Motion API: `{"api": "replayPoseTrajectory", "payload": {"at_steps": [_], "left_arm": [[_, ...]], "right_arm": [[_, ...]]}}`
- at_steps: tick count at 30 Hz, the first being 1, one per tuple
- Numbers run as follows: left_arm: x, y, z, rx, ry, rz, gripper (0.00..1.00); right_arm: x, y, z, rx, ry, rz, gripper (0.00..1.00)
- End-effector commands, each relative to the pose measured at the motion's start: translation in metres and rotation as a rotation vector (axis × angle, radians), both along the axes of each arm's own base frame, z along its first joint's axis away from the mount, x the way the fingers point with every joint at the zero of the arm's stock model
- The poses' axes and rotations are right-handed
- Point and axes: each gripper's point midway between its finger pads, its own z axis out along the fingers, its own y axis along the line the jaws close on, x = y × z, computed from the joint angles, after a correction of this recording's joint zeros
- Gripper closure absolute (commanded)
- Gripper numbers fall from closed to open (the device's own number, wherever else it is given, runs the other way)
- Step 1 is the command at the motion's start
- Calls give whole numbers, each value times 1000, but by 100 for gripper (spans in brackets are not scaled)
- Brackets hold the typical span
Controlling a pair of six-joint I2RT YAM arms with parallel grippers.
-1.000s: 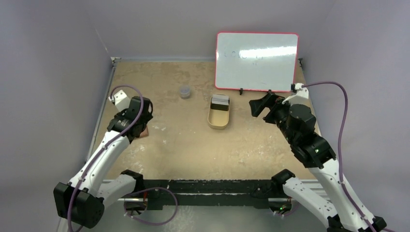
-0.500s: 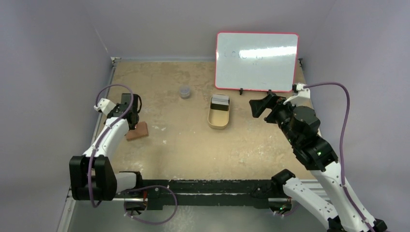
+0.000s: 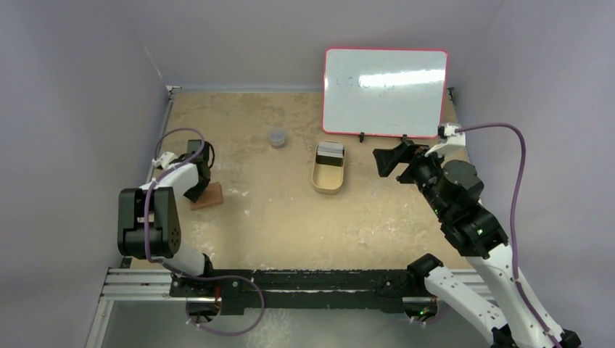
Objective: Put the credit cards into the card holder
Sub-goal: Move the card holder to the center of the board.
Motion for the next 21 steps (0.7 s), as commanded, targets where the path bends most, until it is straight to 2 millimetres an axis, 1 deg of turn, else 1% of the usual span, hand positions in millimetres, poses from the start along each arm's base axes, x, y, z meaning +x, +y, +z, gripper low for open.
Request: {"api": "replayPoseTrajectory", "payload": {"at_steps": [1,3,5,6,9,13,14,15,18,21], "left_arm": [[19,-33,-9,-79,-10,-124,59],[21,-52,-12,-82,2,-190,60],[22,-76,-14,-88,0,-266,60],[23,-94,-15,-112,-4,-321,60],[22,-138,-21,-203,-21,-469,62],[15,-199,-24,-333,-29,-708,66],[13,-213,-25,-359,-30,-758,66],[9,-228,-26,-383,-28,-810,66],[-3,-270,-26,-460,-20,-967,66],[-14,-307,-17,-536,-48,-1105,65]], "right_arm": [[6,2,10,-12,-46,6,2],[8,3,7,-14,-40,7,1],[9,4,4,-17,-28,9,2],[10,5,2,-20,-19,9,2],[11,6,-9,-32,23,8,2],[12,6,-21,-43,70,3,2],[13,6,-21,-32,72,-6,4],[11,16,-33,-10,101,40,5],[6,45,-53,57,153,175,12],[6,59,-79,89,235,213,17]]}}
